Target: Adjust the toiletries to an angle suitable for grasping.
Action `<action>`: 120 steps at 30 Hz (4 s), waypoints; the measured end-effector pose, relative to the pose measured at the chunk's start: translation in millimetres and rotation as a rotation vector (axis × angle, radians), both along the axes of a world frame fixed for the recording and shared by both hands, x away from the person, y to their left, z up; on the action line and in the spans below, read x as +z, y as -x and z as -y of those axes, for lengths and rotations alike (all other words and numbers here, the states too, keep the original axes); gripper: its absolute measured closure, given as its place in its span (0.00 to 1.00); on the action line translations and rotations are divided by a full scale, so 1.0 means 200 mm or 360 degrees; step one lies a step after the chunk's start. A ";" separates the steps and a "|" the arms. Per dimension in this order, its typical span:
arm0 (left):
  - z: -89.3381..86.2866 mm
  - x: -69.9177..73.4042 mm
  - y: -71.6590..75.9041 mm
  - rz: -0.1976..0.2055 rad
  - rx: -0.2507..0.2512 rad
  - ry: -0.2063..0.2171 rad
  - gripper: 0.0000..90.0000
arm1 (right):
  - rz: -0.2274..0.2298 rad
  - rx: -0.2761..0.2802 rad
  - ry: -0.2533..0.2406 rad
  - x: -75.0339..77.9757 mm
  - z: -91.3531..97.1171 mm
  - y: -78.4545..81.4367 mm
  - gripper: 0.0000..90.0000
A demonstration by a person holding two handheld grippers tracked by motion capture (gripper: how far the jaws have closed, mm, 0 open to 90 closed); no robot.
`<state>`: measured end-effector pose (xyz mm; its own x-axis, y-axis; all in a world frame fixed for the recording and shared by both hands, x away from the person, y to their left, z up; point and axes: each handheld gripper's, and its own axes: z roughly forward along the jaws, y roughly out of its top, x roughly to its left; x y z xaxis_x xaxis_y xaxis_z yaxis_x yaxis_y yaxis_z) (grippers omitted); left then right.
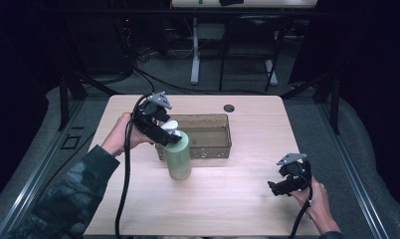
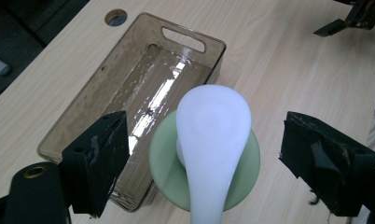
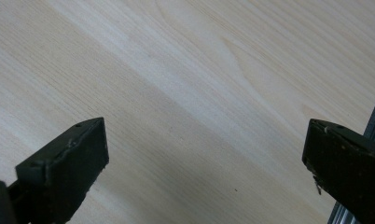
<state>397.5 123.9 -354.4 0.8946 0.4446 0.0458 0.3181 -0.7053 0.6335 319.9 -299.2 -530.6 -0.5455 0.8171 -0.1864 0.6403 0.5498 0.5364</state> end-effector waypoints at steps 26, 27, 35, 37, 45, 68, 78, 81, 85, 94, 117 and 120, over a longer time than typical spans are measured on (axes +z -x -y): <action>0.03 0.04 -0.02 -0.0014 -0.0053 -0.0054 0.69 | -0.0012 -0.0015 0.0008 0.00 0.00 0.00 0.00; 0.03 0.04 -0.02 -0.0016 -0.0052 -0.0053 0.69 | -0.0011 -0.0014 0.0007 0.00 0.00 0.00 0.00; 0.03 0.05 -0.02 -0.0016 -0.0073 -0.0080 0.70 | 0.0000 -0.0016 0.0023 0.00 0.00 0.00 0.00; 0.03 0.05 -0.02 -0.0015 -0.0074 -0.0080 0.70 | 0.0002 -0.0020 0.0028 0.00 0.00 0.00 0.00; 0.04 0.06 0.00 -0.0009 -0.0099 -0.0118 0.70 | -0.0003 -0.0027 0.0031 0.00 0.00 0.00 0.00; 0.04 0.17 0.03 0.0024 -0.0135 -0.0122 0.70 | -0.0008 -0.0027 0.0040 -0.01 0.00 0.00 0.00; 0.04 0.22 0.04 0.0038 -0.0140 -0.0114 0.70 | -0.0008 -0.0026 0.0043 -0.01 0.00 0.00 0.00; 0.04 0.23 0.04 0.0025 -0.0133 -0.0125 0.70 | -0.0007 -0.0024 0.0041 -0.01 0.00 0.00 0.00; 0.04 0.25 0.04 0.0033 -0.0134 -0.0125 0.70 | -0.0008 -0.0024 0.0041 -0.01 0.00 0.00 0.00; 0.04 0.30 0.03 0.0057 -0.0135 -0.0124 0.70 | -0.0010 -0.0020 0.0041 -0.01 0.00 0.00 0.00; 0.03 0.40 0.04 0.0095 -0.0127 -0.0134 0.70 | -0.0017 -0.0025 0.0040 -0.01 0.00 0.00 0.00; 0.03 0.42 0.04 0.0094 -0.0125 -0.0134 0.70 | -0.0017 -0.0021 0.0041 -0.01 0.00 0.00 0.00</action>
